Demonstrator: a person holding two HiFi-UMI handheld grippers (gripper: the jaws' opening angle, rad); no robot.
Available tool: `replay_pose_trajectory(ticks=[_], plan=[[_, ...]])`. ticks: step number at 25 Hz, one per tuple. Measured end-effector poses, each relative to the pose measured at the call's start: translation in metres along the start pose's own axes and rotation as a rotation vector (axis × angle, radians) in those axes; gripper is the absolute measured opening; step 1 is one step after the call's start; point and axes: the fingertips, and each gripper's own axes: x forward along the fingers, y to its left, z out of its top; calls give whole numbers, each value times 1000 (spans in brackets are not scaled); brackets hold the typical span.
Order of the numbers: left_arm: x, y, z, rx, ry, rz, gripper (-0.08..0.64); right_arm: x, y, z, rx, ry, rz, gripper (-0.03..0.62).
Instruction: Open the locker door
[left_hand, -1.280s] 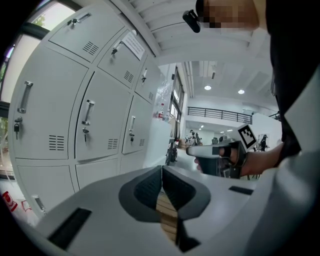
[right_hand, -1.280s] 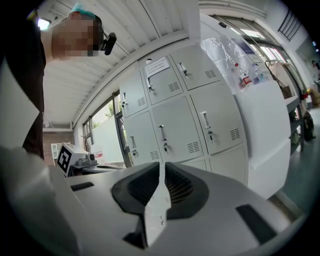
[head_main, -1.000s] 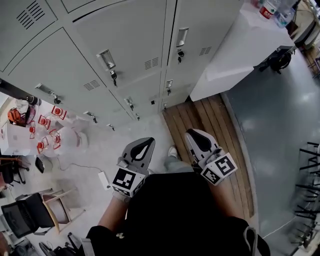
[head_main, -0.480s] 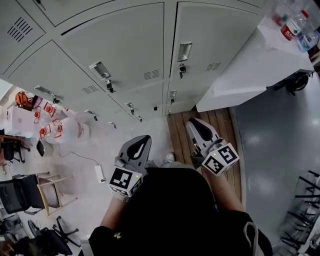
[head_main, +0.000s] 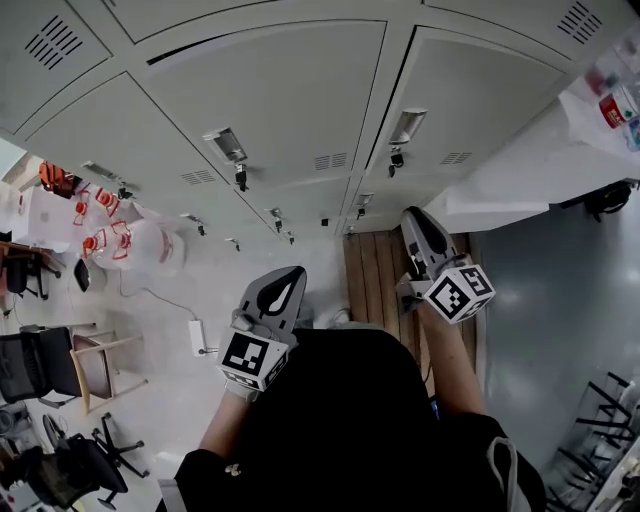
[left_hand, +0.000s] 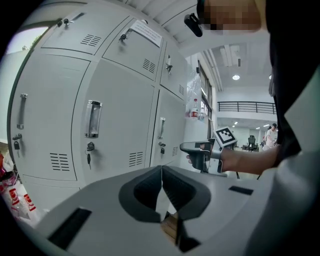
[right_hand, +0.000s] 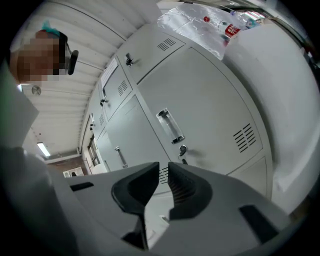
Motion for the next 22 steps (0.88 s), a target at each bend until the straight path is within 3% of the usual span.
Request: replay_pose_trajectory(ticks=[7, 10, 13, 22], plan=[[9, 26, 2, -9, 2, 14, 23, 36, -25, 10, 83, -28, -34, 58], [12, 35, 7, 8, -1, 17, 23, 52, -32, 13, 98, -36, -21, 137], [15, 43, 10, 23, 4, 18, 23, 65, -38, 13, 128, -34, -30, 153], [15, 60, 12, 33, 8, 38, 23, 89, -42, 13, 325, -71, 20, 164]])
